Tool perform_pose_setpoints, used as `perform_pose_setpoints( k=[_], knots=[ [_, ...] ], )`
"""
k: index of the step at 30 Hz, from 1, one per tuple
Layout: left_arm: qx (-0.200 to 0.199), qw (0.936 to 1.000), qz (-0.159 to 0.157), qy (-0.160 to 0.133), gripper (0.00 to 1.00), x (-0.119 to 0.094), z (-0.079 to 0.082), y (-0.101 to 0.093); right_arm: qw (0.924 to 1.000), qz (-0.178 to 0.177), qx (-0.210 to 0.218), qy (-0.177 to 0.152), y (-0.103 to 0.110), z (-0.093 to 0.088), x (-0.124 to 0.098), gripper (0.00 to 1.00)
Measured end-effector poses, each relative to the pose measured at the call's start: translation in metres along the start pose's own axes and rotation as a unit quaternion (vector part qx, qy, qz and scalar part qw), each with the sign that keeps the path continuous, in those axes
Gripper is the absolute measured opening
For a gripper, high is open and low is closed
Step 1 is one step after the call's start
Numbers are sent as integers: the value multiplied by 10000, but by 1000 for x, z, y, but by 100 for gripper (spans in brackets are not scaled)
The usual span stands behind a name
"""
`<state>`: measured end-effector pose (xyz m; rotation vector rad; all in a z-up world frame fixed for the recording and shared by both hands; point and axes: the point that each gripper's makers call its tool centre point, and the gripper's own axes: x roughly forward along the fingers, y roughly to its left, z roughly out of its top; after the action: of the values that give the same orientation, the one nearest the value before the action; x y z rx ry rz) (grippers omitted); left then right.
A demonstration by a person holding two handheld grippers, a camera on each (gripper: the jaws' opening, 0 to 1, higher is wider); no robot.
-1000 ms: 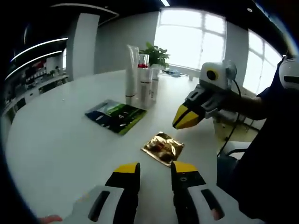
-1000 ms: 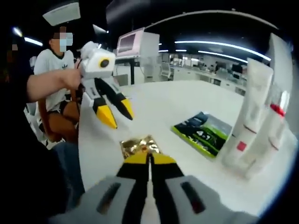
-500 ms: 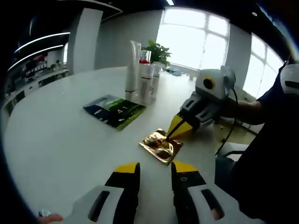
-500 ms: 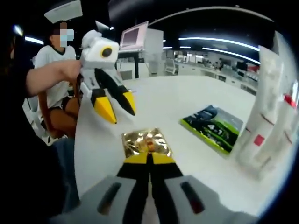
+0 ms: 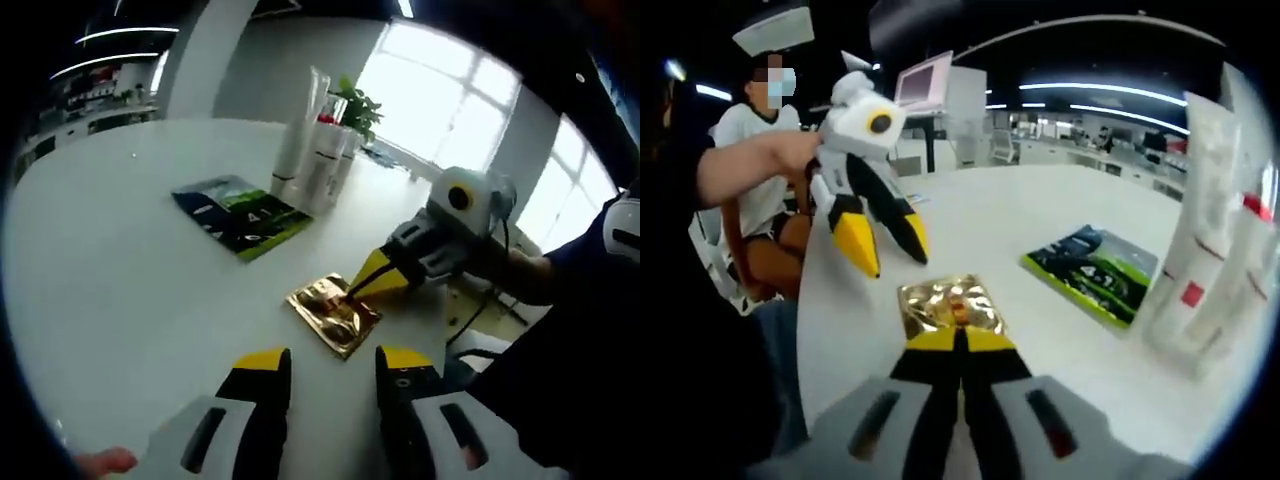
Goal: Arrange the skincare products in the storage area until every visible bottle or jar stands upright without overlapping.
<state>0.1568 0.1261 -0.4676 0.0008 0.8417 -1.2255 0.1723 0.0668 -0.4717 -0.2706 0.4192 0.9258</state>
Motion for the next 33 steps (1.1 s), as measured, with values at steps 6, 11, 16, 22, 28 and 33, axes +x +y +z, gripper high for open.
perform_pose_setpoints(
  k=[6, 11, 16, 22, 28, 33],
  knots=[
    [-354, 9989, -303, -13, 39, 4, 6, -8, 10000, 41, 4, -4, 1, 0, 0, 0],
    [-756, 9957, -536, -69, 44, 6, 11, -14, 10000, 45, 42, -68, 2, 1, 0, 0],
    [-954, 9932, -665, -43, 44, 7, 14, -16, 9999, 45, 54, -87, 3, 1, 0, 0],
    [-1104, 9909, -764, -41, 44, 9, 14, -22, 9999, 54, 80, -127, 3, 0, 0, 0],
    [-1327, 9877, -825, -95, 45, 8, 15, -22, 9999, 62, 79, -139, 4, 0, 0, 0],
    [-1461, 9850, -906, -145, 48, 8, 17, -25, 9998, 61, 97, -168, 3, 0, 0, 0]
  ],
)
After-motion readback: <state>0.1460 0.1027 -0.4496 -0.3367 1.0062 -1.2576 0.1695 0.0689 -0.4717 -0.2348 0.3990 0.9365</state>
